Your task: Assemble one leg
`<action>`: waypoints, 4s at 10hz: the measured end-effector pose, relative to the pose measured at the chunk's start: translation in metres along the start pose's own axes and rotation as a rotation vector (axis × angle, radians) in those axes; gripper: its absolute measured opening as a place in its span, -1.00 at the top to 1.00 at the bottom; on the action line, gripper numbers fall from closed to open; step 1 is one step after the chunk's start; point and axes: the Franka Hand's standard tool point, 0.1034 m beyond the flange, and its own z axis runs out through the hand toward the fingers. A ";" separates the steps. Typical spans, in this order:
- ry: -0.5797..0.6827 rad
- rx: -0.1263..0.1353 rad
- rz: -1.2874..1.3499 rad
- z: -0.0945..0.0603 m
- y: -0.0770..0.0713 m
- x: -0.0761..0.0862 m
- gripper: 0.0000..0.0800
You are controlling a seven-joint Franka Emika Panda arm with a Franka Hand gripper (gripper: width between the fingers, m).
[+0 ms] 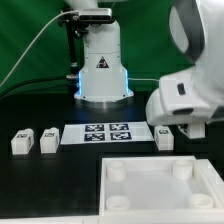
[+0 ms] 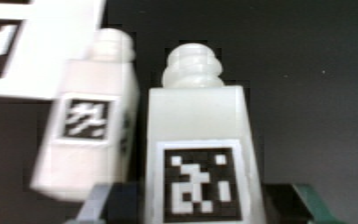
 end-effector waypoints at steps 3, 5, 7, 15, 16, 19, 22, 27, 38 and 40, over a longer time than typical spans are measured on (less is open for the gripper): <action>0.276 0.020 -0.009 -0.077 0.033 -0.010 0.27; 0.474 0.023 0.004 -0.116 0.041 -0.012 0.27; 0.693 0.017 0.001 -0.110 0.041 -0.007 0.27; 1.487 0.011 -0.061 -0.201 0.040 0.037 0.27; 1.397 0.002 -0.066 -0.182 0.042 0.043 0.27; 1.395 -0.032 -0.090 -0.175 0.048 0.054 0.27; 1.382 -0.055 -0.095 -0.193 0.055 0.085 0.27; 1.384 -0.060 -0.076 -0.170 0.070 0.111 0.27; 1.340 -0.050 -0.085 -0.136 0.064 0.127 0.27; 1.360 -0.052 -0.084 -0.136 0.064 0.128 0.27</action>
Offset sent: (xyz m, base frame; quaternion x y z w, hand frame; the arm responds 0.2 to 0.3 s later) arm 0.0546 -0.0479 0.0772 -0.0143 0.2539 -0.0101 0.9671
